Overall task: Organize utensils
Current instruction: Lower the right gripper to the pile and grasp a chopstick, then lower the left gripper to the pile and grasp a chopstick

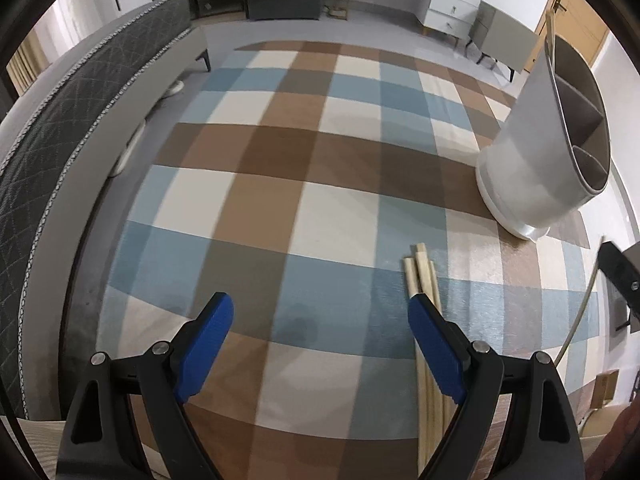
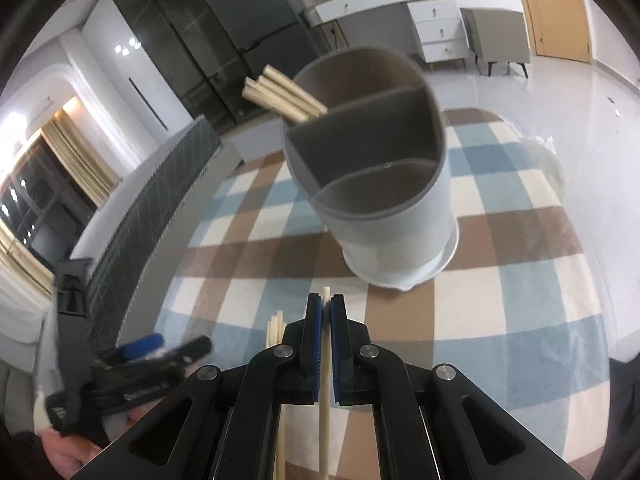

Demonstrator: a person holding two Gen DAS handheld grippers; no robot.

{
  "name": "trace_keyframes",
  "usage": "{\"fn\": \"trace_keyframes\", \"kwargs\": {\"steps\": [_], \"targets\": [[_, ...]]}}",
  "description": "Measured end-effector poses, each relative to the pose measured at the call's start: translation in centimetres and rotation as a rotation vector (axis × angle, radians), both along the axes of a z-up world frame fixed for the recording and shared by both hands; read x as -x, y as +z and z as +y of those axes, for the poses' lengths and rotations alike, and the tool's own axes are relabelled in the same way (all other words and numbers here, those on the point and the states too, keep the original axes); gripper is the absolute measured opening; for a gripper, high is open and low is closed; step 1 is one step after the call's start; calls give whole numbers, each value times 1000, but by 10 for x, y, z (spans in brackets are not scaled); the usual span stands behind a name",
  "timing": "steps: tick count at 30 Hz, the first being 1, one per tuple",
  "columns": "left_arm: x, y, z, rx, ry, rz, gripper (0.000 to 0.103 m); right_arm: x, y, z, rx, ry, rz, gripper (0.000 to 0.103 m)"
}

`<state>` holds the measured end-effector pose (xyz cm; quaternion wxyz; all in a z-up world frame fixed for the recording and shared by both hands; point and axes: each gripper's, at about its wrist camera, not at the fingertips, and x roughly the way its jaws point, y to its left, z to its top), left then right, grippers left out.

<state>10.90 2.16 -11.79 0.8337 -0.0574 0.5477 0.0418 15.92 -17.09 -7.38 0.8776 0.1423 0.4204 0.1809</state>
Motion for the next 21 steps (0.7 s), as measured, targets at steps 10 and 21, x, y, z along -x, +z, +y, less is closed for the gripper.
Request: {"fn": "trace_keyframes", "kwargs": {"steps": [10, 21], "targets": [[-15, -18, -18, -28, -21, 57, 86, 1, 13, -16, -47, -25, -59, 3], [-29, -35, -30, -32, -38, 112, 86, 1, 23, -16, -64, -19, -95, 3]]}}
